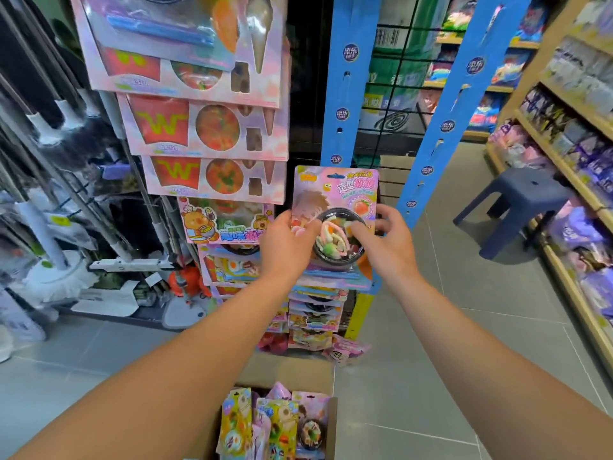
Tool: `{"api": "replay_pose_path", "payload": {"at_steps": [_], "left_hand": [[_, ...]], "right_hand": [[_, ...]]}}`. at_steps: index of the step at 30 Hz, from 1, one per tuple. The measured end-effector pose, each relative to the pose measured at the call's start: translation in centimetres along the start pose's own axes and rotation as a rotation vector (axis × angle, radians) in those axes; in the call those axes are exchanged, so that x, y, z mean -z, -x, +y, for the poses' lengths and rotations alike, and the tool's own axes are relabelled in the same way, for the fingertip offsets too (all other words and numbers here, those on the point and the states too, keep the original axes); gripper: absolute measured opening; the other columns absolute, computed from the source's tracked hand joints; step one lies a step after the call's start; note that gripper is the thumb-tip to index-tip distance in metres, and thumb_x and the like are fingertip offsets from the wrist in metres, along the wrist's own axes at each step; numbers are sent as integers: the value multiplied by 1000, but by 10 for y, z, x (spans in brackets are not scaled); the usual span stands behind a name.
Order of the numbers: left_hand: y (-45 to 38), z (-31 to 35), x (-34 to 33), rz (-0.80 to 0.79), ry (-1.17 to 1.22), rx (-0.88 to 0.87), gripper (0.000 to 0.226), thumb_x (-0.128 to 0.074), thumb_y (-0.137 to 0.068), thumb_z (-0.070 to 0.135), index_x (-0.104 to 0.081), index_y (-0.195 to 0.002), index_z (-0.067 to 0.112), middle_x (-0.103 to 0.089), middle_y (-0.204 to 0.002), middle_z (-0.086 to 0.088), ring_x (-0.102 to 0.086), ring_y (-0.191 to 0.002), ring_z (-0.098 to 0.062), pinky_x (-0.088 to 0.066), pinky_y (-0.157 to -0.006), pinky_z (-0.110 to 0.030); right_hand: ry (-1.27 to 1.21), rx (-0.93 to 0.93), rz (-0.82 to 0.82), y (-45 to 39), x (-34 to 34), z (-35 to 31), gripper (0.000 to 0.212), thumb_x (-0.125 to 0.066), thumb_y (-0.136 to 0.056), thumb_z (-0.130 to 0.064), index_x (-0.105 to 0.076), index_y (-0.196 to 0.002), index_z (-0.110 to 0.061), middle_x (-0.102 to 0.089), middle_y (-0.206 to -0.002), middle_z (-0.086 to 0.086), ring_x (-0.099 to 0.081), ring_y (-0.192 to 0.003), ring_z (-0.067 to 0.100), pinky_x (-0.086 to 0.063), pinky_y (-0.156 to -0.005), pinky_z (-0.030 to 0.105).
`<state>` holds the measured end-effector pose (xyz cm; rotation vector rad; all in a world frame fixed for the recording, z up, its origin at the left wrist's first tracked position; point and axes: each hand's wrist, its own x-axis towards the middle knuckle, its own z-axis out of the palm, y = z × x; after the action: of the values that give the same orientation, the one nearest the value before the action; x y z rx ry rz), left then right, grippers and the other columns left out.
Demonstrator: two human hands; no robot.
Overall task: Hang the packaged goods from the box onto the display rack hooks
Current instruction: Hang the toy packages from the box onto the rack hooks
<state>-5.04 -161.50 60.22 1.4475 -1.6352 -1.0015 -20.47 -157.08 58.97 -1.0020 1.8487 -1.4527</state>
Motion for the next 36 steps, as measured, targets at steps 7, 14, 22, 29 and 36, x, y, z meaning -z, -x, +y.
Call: {"api": "replay_pose_path", "payload": {"at_steps": [7,14,22,29,36], "left_hand": [[-5,-13,-4,8,-52,15,41,-63,-92,39,-63,-116,5,-61,-90,2,-55,-85,-19,-49,-78,-36],[-12,-23,-6,-39,-85,28,44,-66,-89,38,-58,-125,15,-66,-102,3,-61,-94,-18,-45,-72,-29],[0,-36,-11,-152,-90,121,74,-62,-94,27,-22,-155,15,-53,-140,-5,-53,-124,-22,-43,-98,-35],[12,-47,-3,-216,-73,115,66,-62,-94,28,-31,-152,19,-41,-151,-4,-45,-135,-24,-41,-109,-45],[35,-70,21,-243,-84,99,52,-61,-94,32,-48,-142,16,-55,-139,-2,-52,-126,-19,-44,-103,-37]], "right_hand": [[54,-15,1,0,-4,11,41,-74,-83,-32,-47,-114,-35,-62,-95,-11,-63,-89,7,-54,-79,34],[159,-47,-45,-1,-8,19,48,-71,-85,-36,-50,-127,-27,-61,-94,-13,-61,-91,6,-53,-87,41],[253,-83,-88,4,-11,24,66,-68,-89,-28,-38,-147,-22,-52,-131,-4,-55,-80,2,-43,-85,27],[279,-97,-81,20,-8,25,60,-68,-89,-26,-43,-143,-22,-52,-140,-3,-55,-118,14,-38,-91,23],[357,-126,-93,59,-19,35,49,-66,-89,-28,-52,-135,-20,-57,-128,-4,-57,-112,16,-43,-92,28]]}}
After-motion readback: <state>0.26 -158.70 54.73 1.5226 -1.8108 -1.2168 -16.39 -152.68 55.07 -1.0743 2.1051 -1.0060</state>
